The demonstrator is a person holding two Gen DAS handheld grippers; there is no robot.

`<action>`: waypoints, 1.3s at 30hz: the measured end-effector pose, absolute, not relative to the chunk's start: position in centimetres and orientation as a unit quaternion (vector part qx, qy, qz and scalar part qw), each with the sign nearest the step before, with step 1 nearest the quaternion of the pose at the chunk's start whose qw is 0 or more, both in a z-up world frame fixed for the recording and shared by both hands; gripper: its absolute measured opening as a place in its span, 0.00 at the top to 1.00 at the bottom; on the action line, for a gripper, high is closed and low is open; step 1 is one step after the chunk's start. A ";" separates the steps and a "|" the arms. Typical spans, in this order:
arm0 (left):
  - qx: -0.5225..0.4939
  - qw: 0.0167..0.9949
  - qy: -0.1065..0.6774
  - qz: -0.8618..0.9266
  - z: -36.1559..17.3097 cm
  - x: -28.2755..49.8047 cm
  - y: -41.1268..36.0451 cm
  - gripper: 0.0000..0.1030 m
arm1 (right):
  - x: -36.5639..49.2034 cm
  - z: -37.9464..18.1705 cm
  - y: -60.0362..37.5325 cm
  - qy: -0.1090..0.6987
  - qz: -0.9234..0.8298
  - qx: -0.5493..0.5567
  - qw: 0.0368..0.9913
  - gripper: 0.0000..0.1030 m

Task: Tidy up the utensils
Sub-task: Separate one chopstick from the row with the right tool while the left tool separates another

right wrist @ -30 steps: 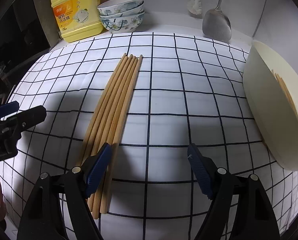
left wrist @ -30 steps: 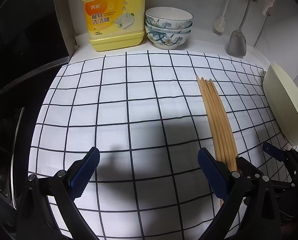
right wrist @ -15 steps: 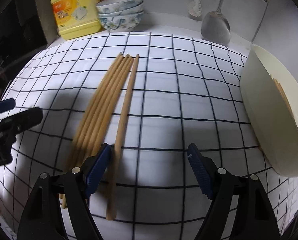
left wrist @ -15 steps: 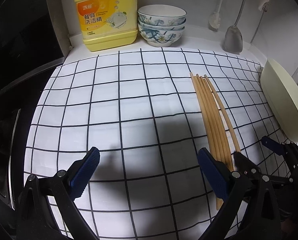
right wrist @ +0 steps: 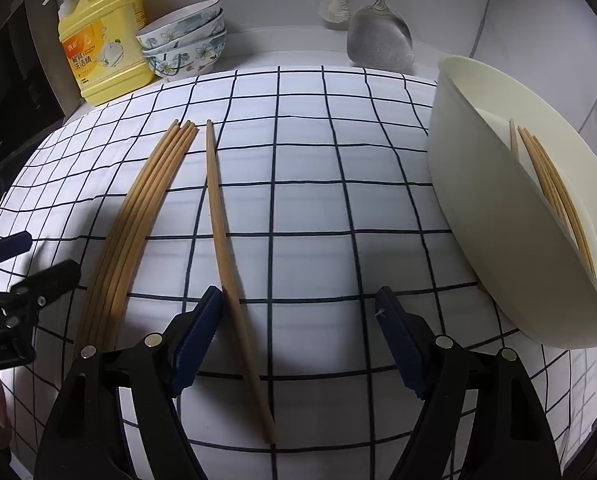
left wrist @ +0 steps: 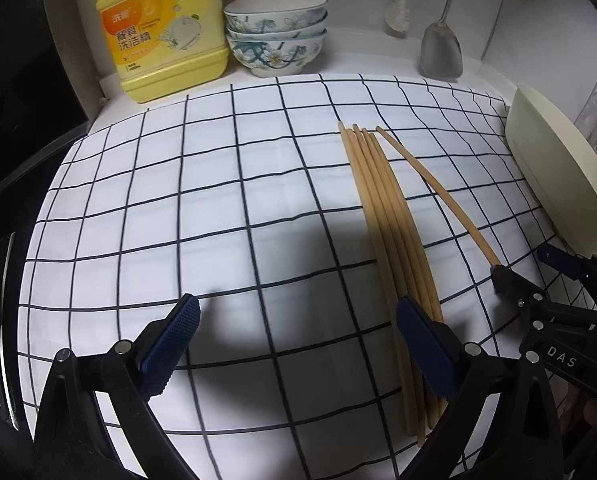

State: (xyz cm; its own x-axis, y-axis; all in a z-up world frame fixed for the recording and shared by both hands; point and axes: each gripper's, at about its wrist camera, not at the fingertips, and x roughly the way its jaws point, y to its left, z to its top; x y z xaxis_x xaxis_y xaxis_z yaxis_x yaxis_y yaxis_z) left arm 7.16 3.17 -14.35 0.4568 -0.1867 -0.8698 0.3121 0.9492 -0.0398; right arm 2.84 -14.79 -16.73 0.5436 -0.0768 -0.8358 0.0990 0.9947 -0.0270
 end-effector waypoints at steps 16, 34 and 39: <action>0.074 0.847 0.509 -0.133 -15.3 7.4 2.0 0.05 | 2.1 -16.5 -15.0 0.466 -0.043 0.021 0.884 0.27; 0.058 0.855 0.504 -0.103 -15.6 10.4 2.4 0.11 | 4.1 -17.0 -13.5 0.456 -0.025 -0.006 0.889 0.27; 0.065 0.858 0.495 -0.120 -15.1 9.9 1.5 0.36 | 4.2 -16.9 -13.2 0.456 -0.011 -0.005 0.890 0.35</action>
State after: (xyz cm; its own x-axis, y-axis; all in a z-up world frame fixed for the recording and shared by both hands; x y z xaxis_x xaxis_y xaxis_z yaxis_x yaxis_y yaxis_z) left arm 9.95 1.51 -15.13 0.4810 -0.1419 -0.8652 0.2701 0.9628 -0.0077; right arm 4.24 -13.18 -16.94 0.5840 -0.0244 -0.8114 0.0159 0.9997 -0.0186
